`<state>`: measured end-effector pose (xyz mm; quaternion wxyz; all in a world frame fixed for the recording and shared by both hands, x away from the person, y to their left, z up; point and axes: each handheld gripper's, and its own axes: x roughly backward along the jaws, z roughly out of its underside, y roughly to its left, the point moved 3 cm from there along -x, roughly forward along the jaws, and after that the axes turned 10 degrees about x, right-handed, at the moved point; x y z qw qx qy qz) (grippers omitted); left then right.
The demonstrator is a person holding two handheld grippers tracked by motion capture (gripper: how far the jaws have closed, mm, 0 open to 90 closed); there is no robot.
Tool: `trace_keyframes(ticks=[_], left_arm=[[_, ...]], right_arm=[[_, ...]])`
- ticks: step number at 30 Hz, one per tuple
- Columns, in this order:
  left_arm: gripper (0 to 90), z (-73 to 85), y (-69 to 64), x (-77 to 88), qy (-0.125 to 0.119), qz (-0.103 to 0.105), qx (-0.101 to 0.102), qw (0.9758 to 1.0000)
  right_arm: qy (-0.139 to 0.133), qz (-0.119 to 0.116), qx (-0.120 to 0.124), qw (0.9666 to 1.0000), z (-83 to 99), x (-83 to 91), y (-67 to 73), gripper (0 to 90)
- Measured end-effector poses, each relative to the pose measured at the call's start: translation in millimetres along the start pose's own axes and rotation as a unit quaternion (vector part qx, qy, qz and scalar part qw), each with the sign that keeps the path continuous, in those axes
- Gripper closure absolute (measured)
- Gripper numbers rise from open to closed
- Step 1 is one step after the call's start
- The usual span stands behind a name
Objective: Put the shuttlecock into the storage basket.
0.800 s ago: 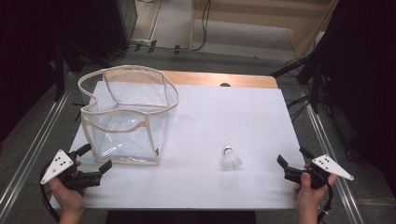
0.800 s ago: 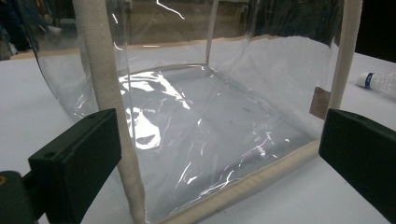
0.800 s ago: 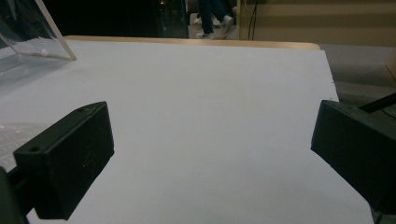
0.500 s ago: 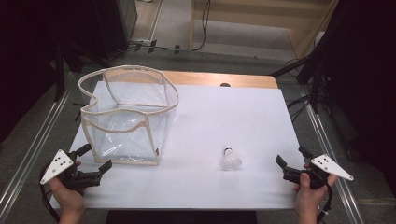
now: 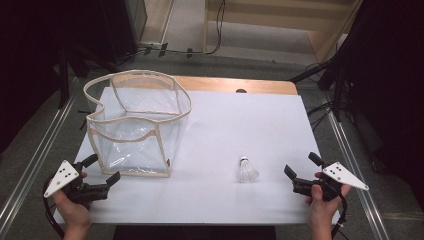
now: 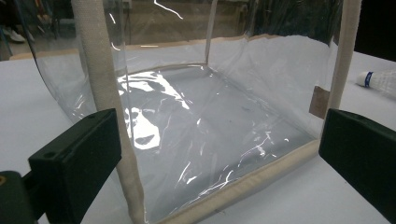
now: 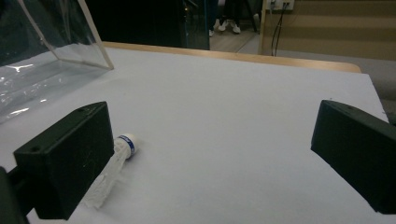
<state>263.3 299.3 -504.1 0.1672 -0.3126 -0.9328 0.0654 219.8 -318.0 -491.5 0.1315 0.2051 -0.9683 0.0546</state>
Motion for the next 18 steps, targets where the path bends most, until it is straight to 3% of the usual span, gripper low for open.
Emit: trace_keyframes(ticks=[18], left_arm=[[0.0, 0.0, 0.0, 0.2, 0.000, 0.000, 0.000, 1.0000]], right_arm=[[0.007, -0.044, 0.014, 0.9989, -4.9, -14.2, 25.1, 0.0]])
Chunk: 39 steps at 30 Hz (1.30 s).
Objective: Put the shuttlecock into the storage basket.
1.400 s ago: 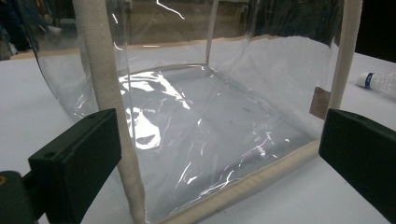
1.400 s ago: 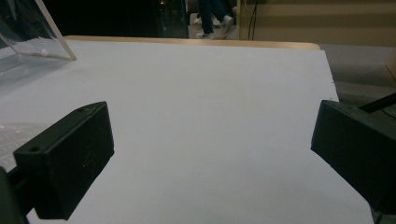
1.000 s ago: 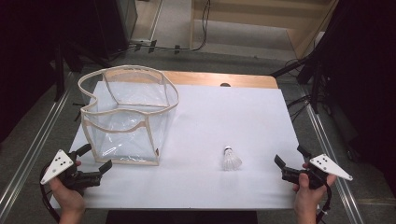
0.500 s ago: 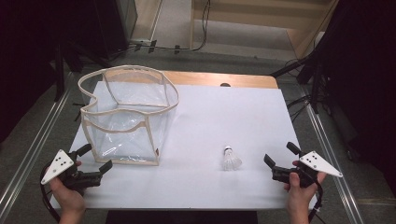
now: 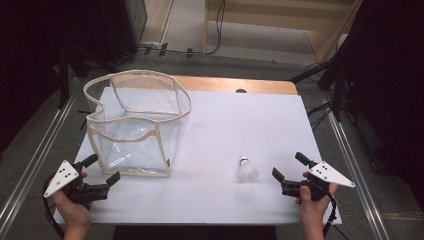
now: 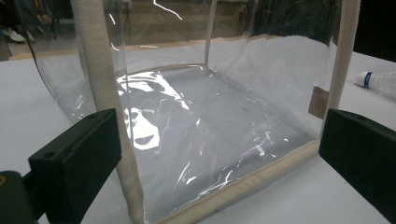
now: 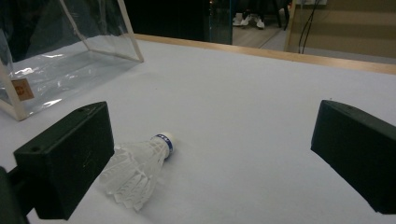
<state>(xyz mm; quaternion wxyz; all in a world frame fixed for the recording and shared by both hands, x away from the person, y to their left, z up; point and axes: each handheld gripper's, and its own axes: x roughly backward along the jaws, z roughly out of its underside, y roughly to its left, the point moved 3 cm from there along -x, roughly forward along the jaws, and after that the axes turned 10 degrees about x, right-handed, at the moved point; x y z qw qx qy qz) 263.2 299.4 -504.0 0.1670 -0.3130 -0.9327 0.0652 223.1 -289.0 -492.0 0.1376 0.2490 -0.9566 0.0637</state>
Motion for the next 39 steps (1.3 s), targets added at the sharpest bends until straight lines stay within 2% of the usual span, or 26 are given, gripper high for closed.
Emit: trace_keyframes(ticks=[4, 9, 16, 23, 25, 29, 30, 31, 34, 38, 39], left_arm=[[0.0, 0.0, 0.1, 0.1, 0.000, 0.000, 0.000, 1.0000], [0.0, 0.0, 0.1, 0.1, 0.000, 0.000, 0.001, 1.0000], [0.0, -0.1, 0.3, 0.3, -0.001, 0.001, 0.002, 1.0000], [0.0, -0.1, 0.6, 0.3, -0.001, 0.001, 0.003, 1.0000], [0.0, -0.1, 0.5, 0.3, -0.002, 0.001, 0.004, 1.0000], [0.0, -0.2, 0.8, 0.4, -0.002, 0.002, 0.004, 1.0000], [0.0, -0.1, 0.7, 0.4, -0.002, 0.002, 0.004, 1.0000], [0.0, -0.1, 0.6, 0.4, -0.002, 0.002, 0.004, 1.0000], [0.0, -0.1, 0.7, 0.5, -0.002, 0.002, 0.003, 1.0000], [0.0, -0.1, 0.6, 0.5, -0.002, 0.002, 0.003, 1.0000], [0.0, -0.1, 0.5, 0.5, -0.001, 0.002, 0.003, 1.0000]], right_arm=[[0.006, -0.016, 0.004, 0.9998, 1.3, -6.6, 6.5, 0.0], [0.012, -0.023, 0.006, 0.9996, 2.1, -12.6, 12.1, 0.0], [0.039, -0.040, 0.016, 0.9983, 5.8, -24.4, 21.3, 0.0], [0.073, -0.052, 0.028, 0.9956, 11.4, -35.6, 31.1, 0.0], [0.076, -0.051, 0.033, 0.9953, 13.7, -37.4, 33.6, 6.7], [0.091, -0.056, 0.028, 0.9939, 17.9, -42.4, 37.7, 12.3], [0.104, -0.057, 0.033, 0.9924, 19.8, -45.6, 39.8, 13.1], [0.104, -0.057, 0.033, 0.9924, 19.8, -45.6, 39.8, 13.1], [0.127, -0.048, 0.040, 0.9899, 22.4, -50.3, 42.8, 20.8], [0.145, -0.048, 0.043, 0.9873, 24.5, -54.1, 43.9, 30.0], [0.145, -0.048, 0.043, 0.9873, 24.5, -54.1, 43.9, 30.0]])
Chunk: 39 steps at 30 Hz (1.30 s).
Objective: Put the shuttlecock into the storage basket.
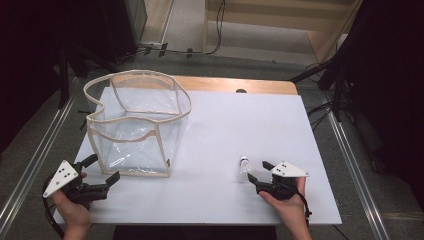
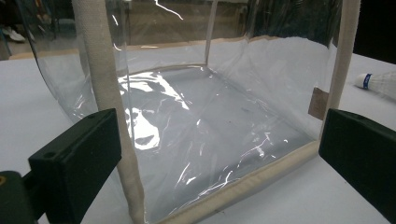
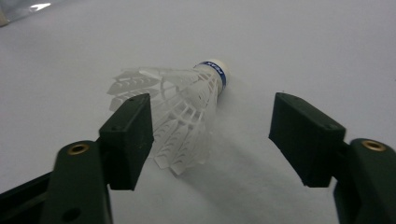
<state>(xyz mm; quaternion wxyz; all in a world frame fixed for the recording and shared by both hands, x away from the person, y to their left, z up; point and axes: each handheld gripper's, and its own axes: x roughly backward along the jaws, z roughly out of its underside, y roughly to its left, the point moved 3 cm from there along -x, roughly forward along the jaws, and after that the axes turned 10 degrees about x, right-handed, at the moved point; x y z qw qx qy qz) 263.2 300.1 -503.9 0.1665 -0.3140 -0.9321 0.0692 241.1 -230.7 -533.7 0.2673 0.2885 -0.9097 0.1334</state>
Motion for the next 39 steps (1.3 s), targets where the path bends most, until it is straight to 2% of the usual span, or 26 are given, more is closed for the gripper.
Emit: trace_keyframes(ticks=[1, 6, 14, 18, 22, 26, 28, 29, 30, 31, 33, 35, 39], left_arm=[[0.0, 0.0, 0.0, -0.1, 0.000, 0.000, 0.000, 1.0000], [0.0, 0.1, -0.3, -0.2, 0.001, 0.000, -0.001, 1.0000], [0.0, 0.1, -0.4, -0.3, 0.002, -0.001, -0.002, 1.0000], [0.0, 0.1, -0.4, -0.3, 0.002, -0.002, -0.002, 1.0000], [0.0, 0.1, -0.5, -0.4, 0.002, -0.002, -0.003, 1.0000], [0.0, 0.2, -0.6, -0.6, 0.002, -0.002, -0.003, 1.0000], [0.0, 0.2, -0.7, -0.7, 0.002, -0.002, -0.003, 1.0000], [0.0, 0.2, -0.7, -0.7, 0.002, -0.002, -0.003, 1.0000], [0.0, 0.2, -0.7, -0.7, 0.002, -0.002, -0.003, 1.0000], [0.0, 0.2, -0.7, -0.7, 0.002, -0.002, -0.003, 1.0000], [0.0, 0.2, -0.7, -0.7, 0.002, -0.002, -0.002, 1.0000], [0.0, 0.2, -0.6, -0.6, 0.002, -0.002, -0.002, 1.0000], [0.0, 0.2, -0.4, -0.4, 0.001, -0.001, -0.001, 1.0000]], right_arm=[[0.010, 0.002, 0.000, 1.0000, 0.2, -2.0, 0.3, 34.1], [0.027, 0.007, 0.002, 0.9996, 0.3, -6.1, 0.7, 37.4], [0.042, 0.010, 0.005, 0.9991, 0.3, -9.7, 1.7, 41.5], [0.049, 0.015, 0.006, 0.9986, 0.0, -11.2, 2.8, 46.7], [0.047, 0.024, 0.001, 0.9986, -0.3, -11.6, 2.2, 51.0], [0.044, 0.030, -0.018, 0.9984, -2.0, -14.5, 2.4, 58.7], [0.044, 0.029, -0.017, 0.9985, -2.8, -15.7, 2.5, 59.9], [0.043, 0.023, -0.014, 0.9987, -4.2, -18.0, 3.5, 65.7], [0.043, 0.023, -0.014, 0.9987, -4.2, -18.0, 3.5, 65.7], [0.042, 0.022, -0.013, 0.9988, -5.5, -19.5, 4.8, 71.4], [0.042, 0.021, -0.011, 0.9989, -6.0, -20.0, 5.1, 73.9], [0.038, 0.022, -0.010, 0.9990, -7.3, -21.3, 5.1, 81.6], [0.031, 0.020, -0.015, 0.9992, -8.4, -21.3, 5.3, 84.9]])
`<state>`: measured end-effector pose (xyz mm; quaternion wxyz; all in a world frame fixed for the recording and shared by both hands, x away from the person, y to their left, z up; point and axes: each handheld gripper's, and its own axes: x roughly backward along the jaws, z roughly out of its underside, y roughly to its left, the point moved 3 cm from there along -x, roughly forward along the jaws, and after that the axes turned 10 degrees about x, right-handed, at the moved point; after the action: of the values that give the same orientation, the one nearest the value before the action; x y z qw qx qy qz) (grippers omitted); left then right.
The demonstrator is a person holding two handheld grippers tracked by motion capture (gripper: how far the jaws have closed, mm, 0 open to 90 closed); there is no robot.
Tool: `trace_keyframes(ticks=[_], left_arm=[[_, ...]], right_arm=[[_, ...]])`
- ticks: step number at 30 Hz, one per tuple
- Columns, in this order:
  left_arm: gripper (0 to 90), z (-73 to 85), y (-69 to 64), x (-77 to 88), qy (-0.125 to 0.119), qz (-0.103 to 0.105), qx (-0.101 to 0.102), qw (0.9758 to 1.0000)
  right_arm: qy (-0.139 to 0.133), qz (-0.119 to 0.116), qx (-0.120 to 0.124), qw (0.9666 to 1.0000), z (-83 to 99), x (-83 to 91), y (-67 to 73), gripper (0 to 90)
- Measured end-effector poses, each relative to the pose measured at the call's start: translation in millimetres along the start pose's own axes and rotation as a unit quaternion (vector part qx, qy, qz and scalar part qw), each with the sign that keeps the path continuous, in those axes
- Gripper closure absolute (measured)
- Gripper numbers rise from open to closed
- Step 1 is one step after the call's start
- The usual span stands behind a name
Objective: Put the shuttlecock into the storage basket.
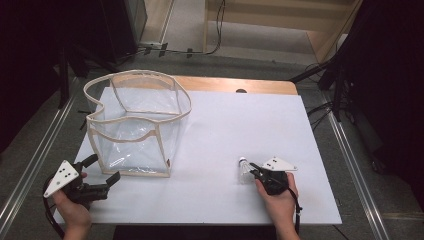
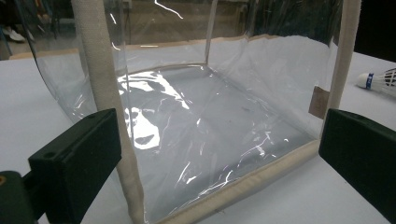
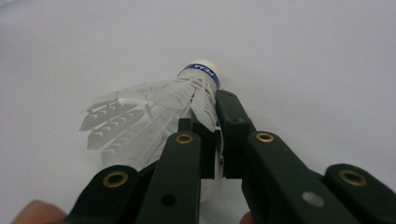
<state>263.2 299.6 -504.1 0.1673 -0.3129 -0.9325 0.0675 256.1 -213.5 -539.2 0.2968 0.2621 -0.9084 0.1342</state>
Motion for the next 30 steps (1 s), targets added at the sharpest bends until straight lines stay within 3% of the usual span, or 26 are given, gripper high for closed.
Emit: trace_keyframes(ticks=[4, 14, 21, 30], left_arm=[[0.0, 0.0, 0.2, 0.0, -0.001, 0.001, 0.001, 1.0000], [0.0, -0.1, 0.7, 0.4, -0.002, 0.001, 0.003, 1.0000], [0.0, -0.1, 0.7, 0.5, -0.001, 0.001, 0.003, 1.0000], [0.0, -0.1, 0.6, 0.3, -0.001, 0.001, 0.003, 1.0000]], right_arm=[[-0.012, -0.012, 0.000, 0.9998, -2.0, 2.0, 1.0, 86.0], [-0.031, -0.013, -0.004, 0.9994, -6.5, 10.3, -3.8, 86.1], [-0.052, -0.020, -0.012, 0.9983, -17.9, 22.6, -7.0, 86.1], [-0.069, -0.028, -0.007, 0.9972, -34.3, 29.8, -6.0, 86.1]])
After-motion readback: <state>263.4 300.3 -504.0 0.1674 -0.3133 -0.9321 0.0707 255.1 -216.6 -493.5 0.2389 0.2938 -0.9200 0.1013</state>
